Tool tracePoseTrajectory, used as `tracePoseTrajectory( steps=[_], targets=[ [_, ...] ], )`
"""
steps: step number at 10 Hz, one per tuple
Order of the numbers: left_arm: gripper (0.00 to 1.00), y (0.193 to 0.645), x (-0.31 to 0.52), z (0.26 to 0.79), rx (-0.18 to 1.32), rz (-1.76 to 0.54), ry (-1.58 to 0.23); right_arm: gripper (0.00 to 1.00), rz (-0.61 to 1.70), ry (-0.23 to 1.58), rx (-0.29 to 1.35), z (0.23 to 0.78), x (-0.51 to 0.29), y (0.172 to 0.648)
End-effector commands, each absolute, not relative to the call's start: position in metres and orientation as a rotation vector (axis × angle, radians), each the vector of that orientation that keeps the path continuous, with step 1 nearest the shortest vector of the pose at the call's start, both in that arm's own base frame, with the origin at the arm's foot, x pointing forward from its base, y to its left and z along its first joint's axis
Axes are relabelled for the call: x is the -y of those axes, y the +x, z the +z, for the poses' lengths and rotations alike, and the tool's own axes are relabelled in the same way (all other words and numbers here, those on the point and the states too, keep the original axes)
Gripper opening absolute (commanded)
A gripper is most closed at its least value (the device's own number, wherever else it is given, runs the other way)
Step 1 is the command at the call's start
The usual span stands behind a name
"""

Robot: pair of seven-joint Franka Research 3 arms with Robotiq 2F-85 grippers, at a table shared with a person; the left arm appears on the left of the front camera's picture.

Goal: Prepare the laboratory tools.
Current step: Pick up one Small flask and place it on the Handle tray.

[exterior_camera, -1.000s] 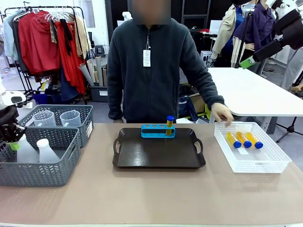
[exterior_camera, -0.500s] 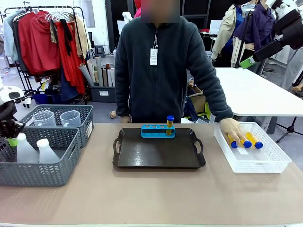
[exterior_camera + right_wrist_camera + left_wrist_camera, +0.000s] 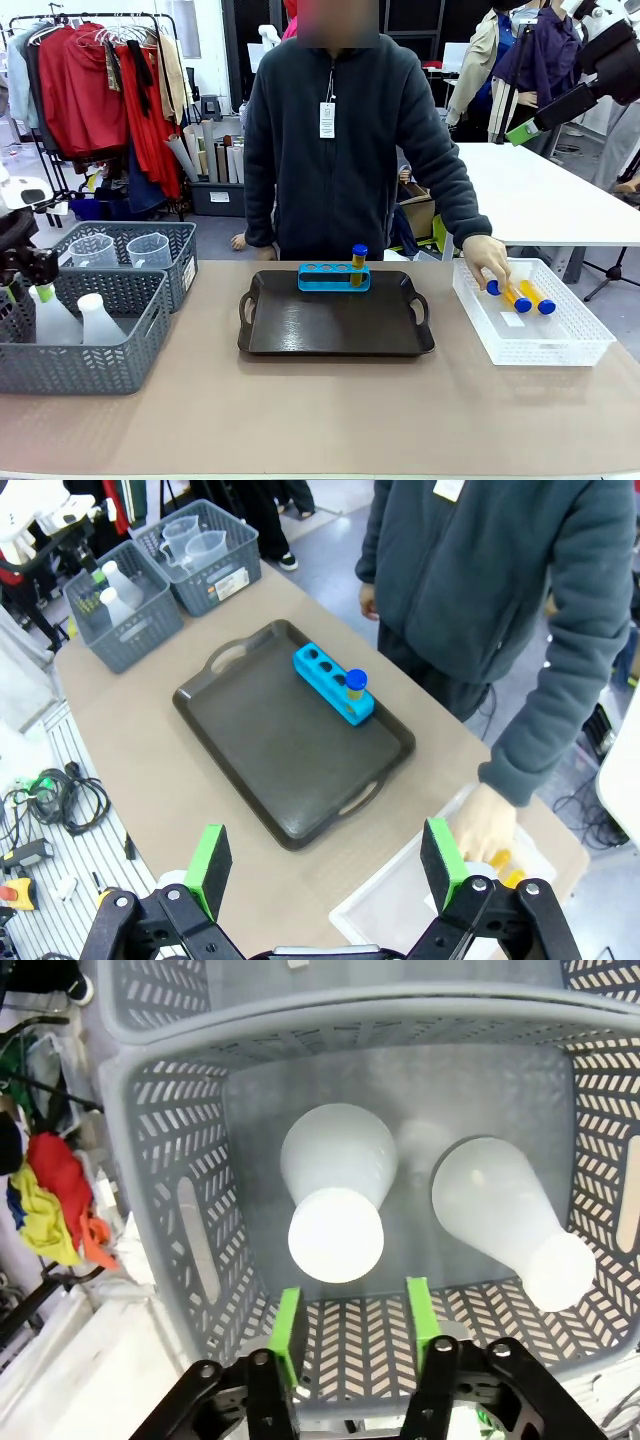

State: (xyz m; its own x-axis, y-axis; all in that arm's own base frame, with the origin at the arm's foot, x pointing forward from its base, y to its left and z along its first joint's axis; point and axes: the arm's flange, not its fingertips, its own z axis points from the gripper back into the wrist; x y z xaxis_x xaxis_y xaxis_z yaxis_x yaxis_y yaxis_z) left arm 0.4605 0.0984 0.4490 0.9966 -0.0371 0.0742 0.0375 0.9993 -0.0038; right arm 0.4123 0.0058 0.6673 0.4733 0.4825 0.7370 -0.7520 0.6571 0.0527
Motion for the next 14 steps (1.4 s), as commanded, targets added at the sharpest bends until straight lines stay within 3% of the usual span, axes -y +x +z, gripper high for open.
tracePoseTrajectory(
  steps=[1,8,9,13,14],
  targets=[
    [1.00,0.473,-0.099,0.447,0.074,-0.055,-0.010,1.00,0.785,0.422,0.771,0.669,-0.007,0.413],
    [1.00,0.491,-0.100,0.428,0.082,-0.086,-0.006,1.00,0.785,0.422,0.771,0.669,-0.007,0.413],
    [0.92,0.491,-0.101,0.425,0.083,-0.088,-0.002,1.00,0.785,0.422,0.771,0.669,-0.007,0.413],
    [0.12,0.492,-0.101,0.425,0.087,-0.088,0.000,1.00,0.785,0.422,0.771,0.669,-0.007,0.413],
    [0.00,0.492,-0.102,0.425,0.087,-0.090,0.003,1.00,0.785,0.422,0.771,0.669,-0.007,0.413]
  ],
)
